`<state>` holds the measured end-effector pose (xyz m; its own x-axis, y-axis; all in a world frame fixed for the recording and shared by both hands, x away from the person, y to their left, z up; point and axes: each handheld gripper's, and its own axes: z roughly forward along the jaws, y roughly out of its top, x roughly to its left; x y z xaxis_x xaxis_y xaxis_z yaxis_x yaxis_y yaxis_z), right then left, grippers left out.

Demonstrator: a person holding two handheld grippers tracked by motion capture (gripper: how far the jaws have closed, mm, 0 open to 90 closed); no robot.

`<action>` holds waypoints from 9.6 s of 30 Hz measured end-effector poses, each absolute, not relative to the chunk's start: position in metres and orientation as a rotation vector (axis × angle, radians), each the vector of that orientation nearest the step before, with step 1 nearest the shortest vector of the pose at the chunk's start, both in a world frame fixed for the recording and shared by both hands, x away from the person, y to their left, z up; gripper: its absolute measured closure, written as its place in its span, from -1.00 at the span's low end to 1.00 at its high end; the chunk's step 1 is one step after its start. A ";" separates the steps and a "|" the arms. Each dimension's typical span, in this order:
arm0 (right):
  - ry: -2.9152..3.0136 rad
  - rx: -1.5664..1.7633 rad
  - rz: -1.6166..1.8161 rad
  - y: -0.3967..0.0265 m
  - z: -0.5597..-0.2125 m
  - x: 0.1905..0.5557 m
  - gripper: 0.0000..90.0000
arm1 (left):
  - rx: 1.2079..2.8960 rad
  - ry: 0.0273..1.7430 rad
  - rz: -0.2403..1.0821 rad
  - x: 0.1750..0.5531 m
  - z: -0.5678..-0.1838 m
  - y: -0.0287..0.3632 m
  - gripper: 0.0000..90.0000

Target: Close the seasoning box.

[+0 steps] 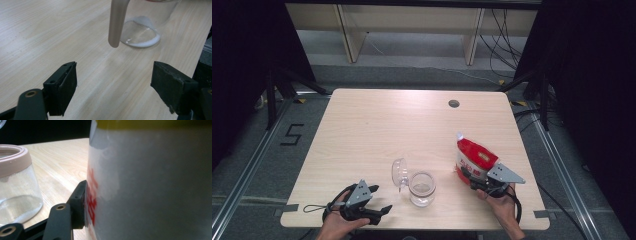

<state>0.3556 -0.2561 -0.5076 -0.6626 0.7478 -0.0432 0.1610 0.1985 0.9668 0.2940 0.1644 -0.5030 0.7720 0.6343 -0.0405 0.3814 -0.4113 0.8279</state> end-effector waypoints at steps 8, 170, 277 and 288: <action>1.955 0.759 1.347 -0.254 -0.498 0.349 0.00 | 2.082 0.738 0.340 0.294 -0.502 0.162 -0.54; 1.626 -0.549 0.011 -0.184 -0.446 0.272 0.16 | 2.058 0.741 0.389 0.295 -0.504 0.165 -0.54; 1.615 -0.537 0.034 -0.187 -0.440 0.268 0.24 | 2.055 0.757 0.391 0.294 -0.502 0.166 -0.54; 1.626 -0.529 0.040 -0.188 -0.440 0.270 0.24 | 2.052 0.756 0.386 0.294 -0.502 0.165 -0.54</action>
<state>0.2696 -0.1876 -0.4403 -0.0299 -0.3118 -0.9497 -0.3583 0.8903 -0.2810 0.2940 0.1651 -0.5020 0.7653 0.6436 -0.0129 0.3666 -0.4193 0.8305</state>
